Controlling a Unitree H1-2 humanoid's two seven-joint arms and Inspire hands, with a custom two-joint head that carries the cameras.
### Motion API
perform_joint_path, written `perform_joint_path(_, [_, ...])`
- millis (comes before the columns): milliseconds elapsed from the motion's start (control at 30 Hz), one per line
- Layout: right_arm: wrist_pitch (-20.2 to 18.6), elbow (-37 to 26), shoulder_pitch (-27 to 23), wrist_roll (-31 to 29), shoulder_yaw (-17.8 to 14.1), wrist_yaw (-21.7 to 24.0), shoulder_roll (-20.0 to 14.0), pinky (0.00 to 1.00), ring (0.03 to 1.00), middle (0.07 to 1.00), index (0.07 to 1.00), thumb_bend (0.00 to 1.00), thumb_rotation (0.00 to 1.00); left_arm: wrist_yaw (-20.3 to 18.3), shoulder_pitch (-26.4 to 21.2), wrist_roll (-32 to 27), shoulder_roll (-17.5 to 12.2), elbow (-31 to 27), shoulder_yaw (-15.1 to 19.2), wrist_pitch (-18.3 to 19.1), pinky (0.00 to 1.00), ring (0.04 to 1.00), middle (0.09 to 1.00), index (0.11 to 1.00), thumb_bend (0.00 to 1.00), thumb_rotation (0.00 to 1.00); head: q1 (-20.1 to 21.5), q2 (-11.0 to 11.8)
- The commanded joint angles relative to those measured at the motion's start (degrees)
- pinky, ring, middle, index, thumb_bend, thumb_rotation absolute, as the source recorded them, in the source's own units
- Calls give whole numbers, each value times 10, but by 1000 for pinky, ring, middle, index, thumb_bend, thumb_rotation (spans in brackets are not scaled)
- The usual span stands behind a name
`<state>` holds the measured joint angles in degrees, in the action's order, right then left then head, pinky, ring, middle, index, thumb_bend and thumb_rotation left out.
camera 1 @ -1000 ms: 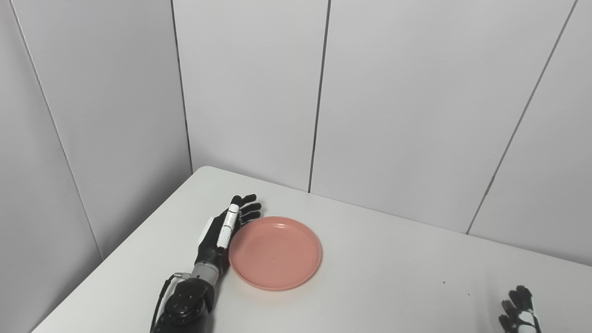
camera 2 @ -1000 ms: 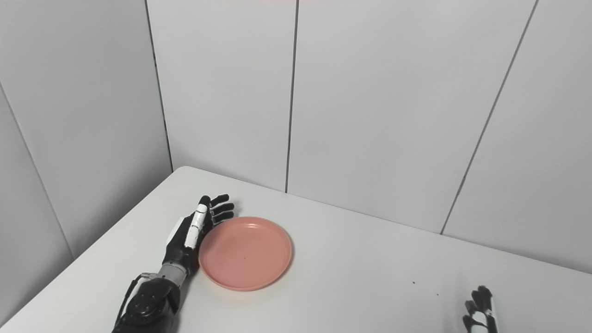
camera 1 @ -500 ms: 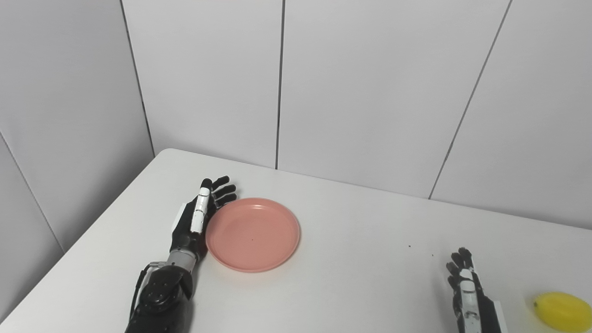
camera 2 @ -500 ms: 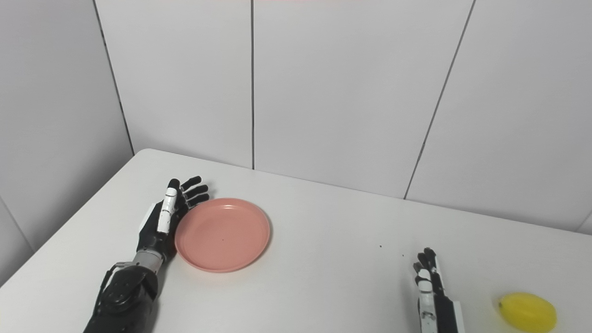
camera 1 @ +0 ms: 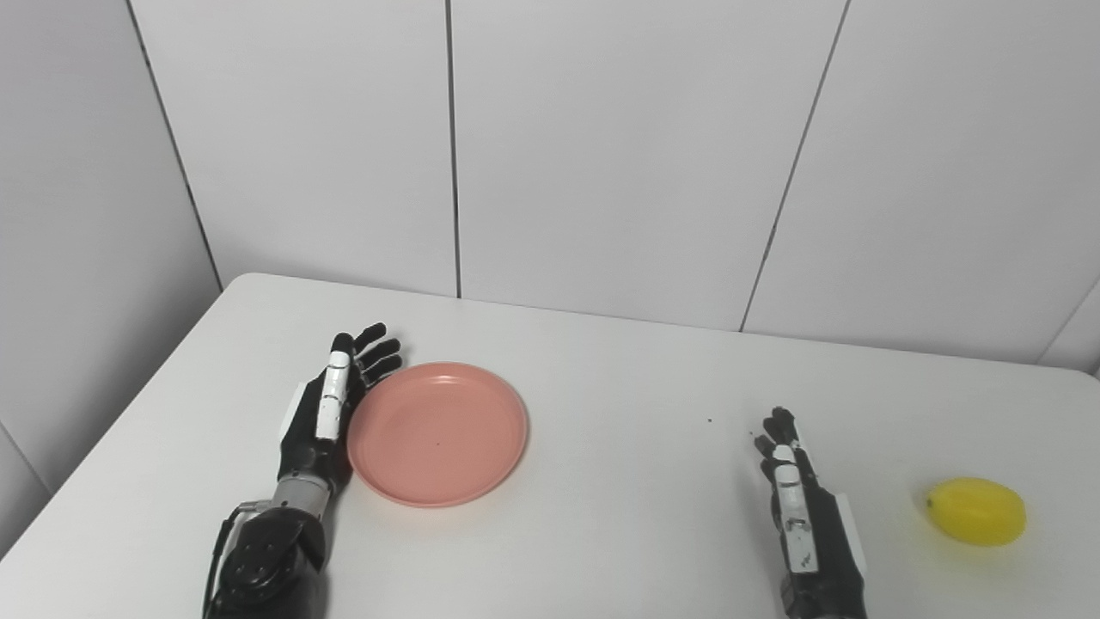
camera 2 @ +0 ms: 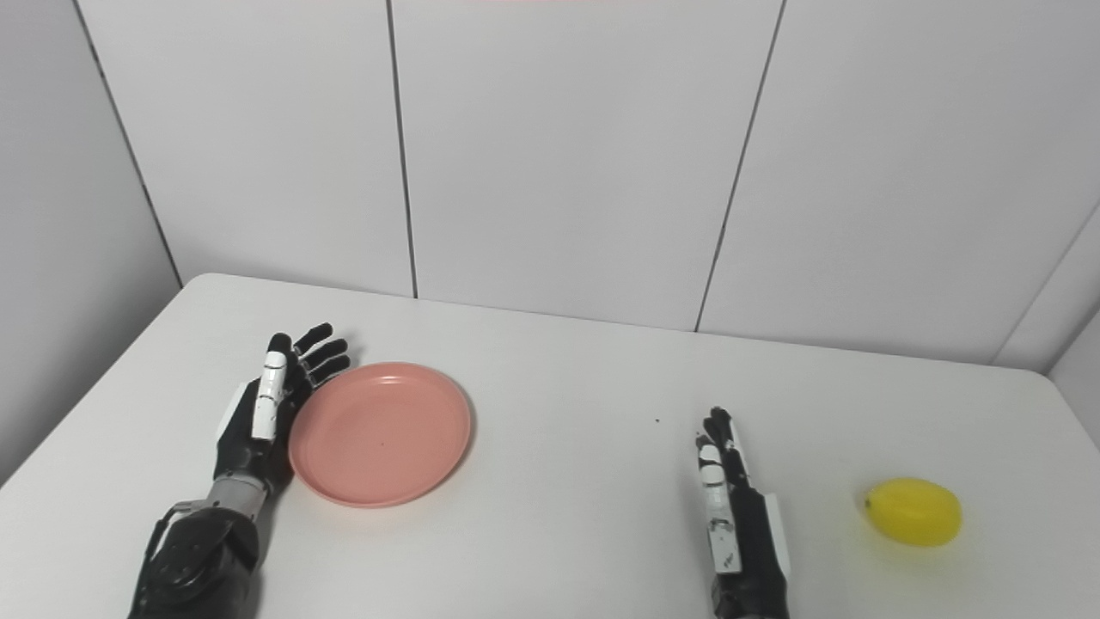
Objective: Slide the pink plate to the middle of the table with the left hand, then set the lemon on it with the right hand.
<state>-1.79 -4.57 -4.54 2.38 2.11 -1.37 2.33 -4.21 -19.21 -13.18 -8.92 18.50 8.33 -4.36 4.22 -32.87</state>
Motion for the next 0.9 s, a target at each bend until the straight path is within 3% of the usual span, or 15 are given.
perform_joint_path(0, [37, -6, -19, 7, 3, -7, 6, 1000, 954, 963, 957, 593, 999, -12, 16, 2, 13, -3, -11, 7, 855, 833, 826, 822, 655, 1000, 5, 0])
perform_joint_path(133, [42, 2, -23, 20, 6, -11, 6, 1000, 959, 964, 953, 579, 1000, -16, 17, -2, 18, -7, -19, 12, 887, 850, 836, 833, 649, 1000, 21, 0])
perform_joint_path(400, [60, 23, -36, 31, 12, -20, 12, 998, 950, 954, 952, 553, 1000, -34, 19, 2, 33, -5, -32, -2, 856, 843, 841, 833, 636, 1000, 40, 3])
perform_joint_path(567, [71, 34, -43, 26, 10, -21, 16, 966, 934, 945, 941, 540, 1000, -27, 30, 13, 53, -36, -43, 8, 822, 833, 836, 831, 618, 1000, 42, 3])
perform_joint_path(867, [67, 27, -39, 33, 12, -21, 17, 978, 937, 947, 946, 539, 1000, -19, 49, 43, 84, -75, -71, 26, 858, 871, 863, 855, 610, 1000, 43, 2])
